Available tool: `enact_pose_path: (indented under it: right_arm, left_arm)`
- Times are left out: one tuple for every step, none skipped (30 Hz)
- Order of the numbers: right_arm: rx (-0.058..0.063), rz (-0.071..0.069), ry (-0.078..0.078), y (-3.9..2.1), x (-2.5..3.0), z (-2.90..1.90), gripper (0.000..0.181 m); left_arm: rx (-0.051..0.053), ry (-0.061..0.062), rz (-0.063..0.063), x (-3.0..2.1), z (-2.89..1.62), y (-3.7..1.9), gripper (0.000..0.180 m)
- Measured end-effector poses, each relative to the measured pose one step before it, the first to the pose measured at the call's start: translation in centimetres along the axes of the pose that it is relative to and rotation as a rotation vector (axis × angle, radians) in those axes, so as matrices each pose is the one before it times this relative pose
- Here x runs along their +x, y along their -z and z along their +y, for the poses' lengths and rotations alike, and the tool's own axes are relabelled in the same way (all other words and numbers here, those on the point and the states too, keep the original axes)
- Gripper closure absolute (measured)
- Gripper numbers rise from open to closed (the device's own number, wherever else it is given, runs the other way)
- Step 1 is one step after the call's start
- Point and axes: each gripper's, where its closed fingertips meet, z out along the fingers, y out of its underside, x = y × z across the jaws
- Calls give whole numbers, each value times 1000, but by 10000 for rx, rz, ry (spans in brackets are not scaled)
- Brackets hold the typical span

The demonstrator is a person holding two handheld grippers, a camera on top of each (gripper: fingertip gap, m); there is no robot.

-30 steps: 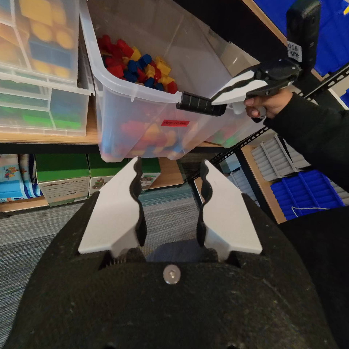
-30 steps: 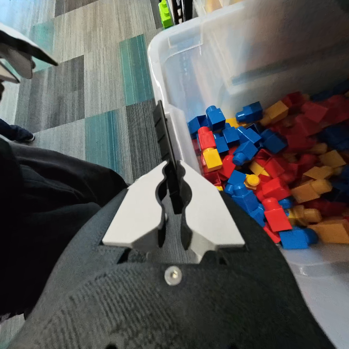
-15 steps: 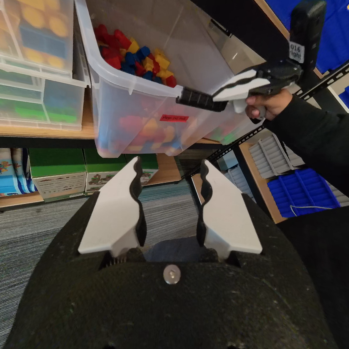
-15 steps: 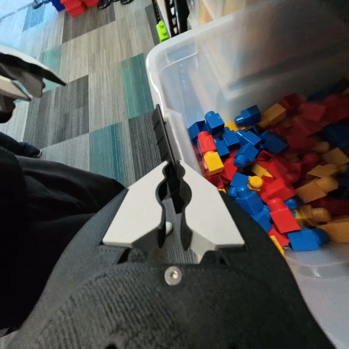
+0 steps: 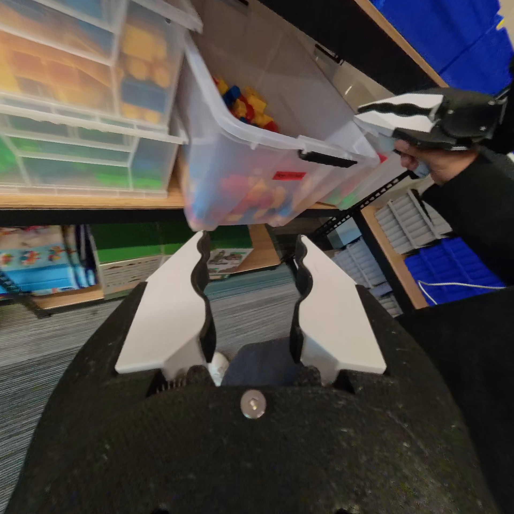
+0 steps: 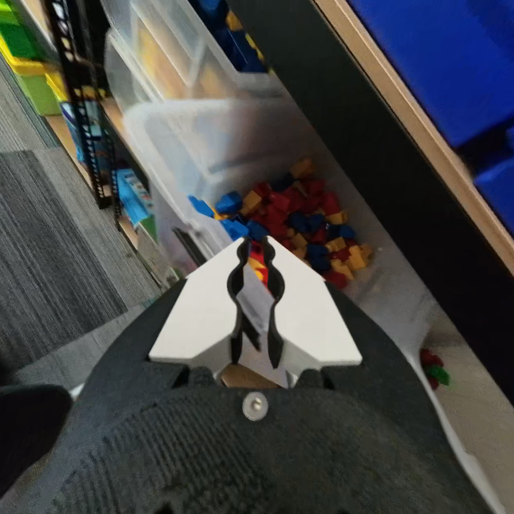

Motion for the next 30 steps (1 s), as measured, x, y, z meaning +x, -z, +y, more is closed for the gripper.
enact_pose_path:
  right_arm:
    - [200, -124, -208, -196, -2018, -1527, 172]
    - [240, -248, -237, -509, -2437, -1586, 171]
    - [200, -401, -189, -913, -2874, -1502, 170]
    - [99, -468, -109, -1318, -3099, -1337, 168]
    - [15, -485, 43, -1678, -3194, -1232, 165]
    - [0, -449, 245, -1956, -3130, -1242, 163]
    - [30, -353, 368, -2139, -2877, -1387, 163]
    - [89, -255, 375, -2263, -2584, -1590, 163]
    - [137, -193, 307, -2321, -2293, -1800, 163]
    - [130, -208, 268, -2346, -2088, -1882, 160]
    - [130, -296, 260, -2321, -1960, -1920, 157]
    - [158, -293, 234, -2408, -1683, -1959, 152]
    - [183, -165, 187, -2461, -1207, -1936, 146]
    - [209, -90, 180, -2584, -890, -1900, 141]
    - [222, -59, 189, -2718, -645, -1849, 134]
    - [214, -18, 195, -2835, -457, -1777, 123]
    - [191, -56, 220, -2963, -419, -1678, 114]
    - [163, -123, 238, -3098, -395, -1569, 108]
    - [150, -88, 168, -3310, -210, -1479, 100]
    - [138, -115, 58, -3381, -106, -1442, 94]
    - [91, -242, -39, -3466, -166, -1359, 93]
    - [55, -276, -133, -3552, -42, -1368, 92]
    - [48, -264, -175, -3522, 95, -1564, 90]
    - [40, -288, -100, -3395, 177, -1897, 87]
    - [59, -286, 37, -3252, 232, -2400, 84]
    - [182, -281, 117, -3016, 247, -2917, 80]
    - [386, -307, 136, -2959, 172, -3264, 81]
    - [509, -370, 169, -3134, 26, -3272, 86]
    - [499, -439, 231, -3259, -181, -3039, 89]
    - [436, -497, 277, -3459, -280, -2816, 92]
  left_arm:
    - [52, -106, -171, -1415, -171, 1530, 120]
    - [52, -66, -232, -1160, -215, 1215, 120]
    - [66, -5, -254, -1756, -101, 1631, 120]
    - [90, 86, -250, -1823, -117, 1684, 120]
    - [144, 166, -235, -1846, -200, 1711, 120]
    - [214, 214, -237, -1852, -329, 1636, 120]
    - [225, 229, -251, -1926, -297, 1612, 120]
    - [167, 246, -251, -1935, -205, 1456, 120]
    - [94, 250, -229, -1820, -117, 1329, 120]
    - [67, 206, -245, -1857, -97, 1278, 120]
    - [99, 128, -315, -1939, -192, 1257, 120]
    - [136, 78, -392, -2103, -352, 1214, 120]
    - [129, 71, -441, -2305, -328, 1138, 120]
    - [107, 99, -446, -2487, -396, 994, 120]
    - [98, 128, -429, -2589, -388, 875, 120]
    - [107, 142, -424, -2715, -462, 745, 120]
    - [96, 147, -440, -2947, -574, 564, 120]
    - [74, 148, -444, -2991, -556, 425, 120]
    - [64, 158, -443, -3147, -613, 230, 120]
    - [48, 198, -436, -3274, -729, -67, 120]
    - [15, 238, -395, -3169, -784, -203, 119]
    - [8, 270, -362, -3067, -966, -367, 119]
    - [28, 305, -452, -3053, -1326, -547, 115]
    - [34, 351, -734, -3253, -1633, -443, 105]
    - [69, 419, -962, -3234, -2139, -441, 90]
    - [122, 360, -789, -2710, -2593, -332, 82]
    - [268, 191, -494, -2119, -3022, -261, 79]
    - [485, 7, -434, -2018, -3233, -277, 72]
    - [539, -144, -595, -2329, -3046, -430, 66]
    - [429, -244, -751, -2678, -2570, -647, 63]
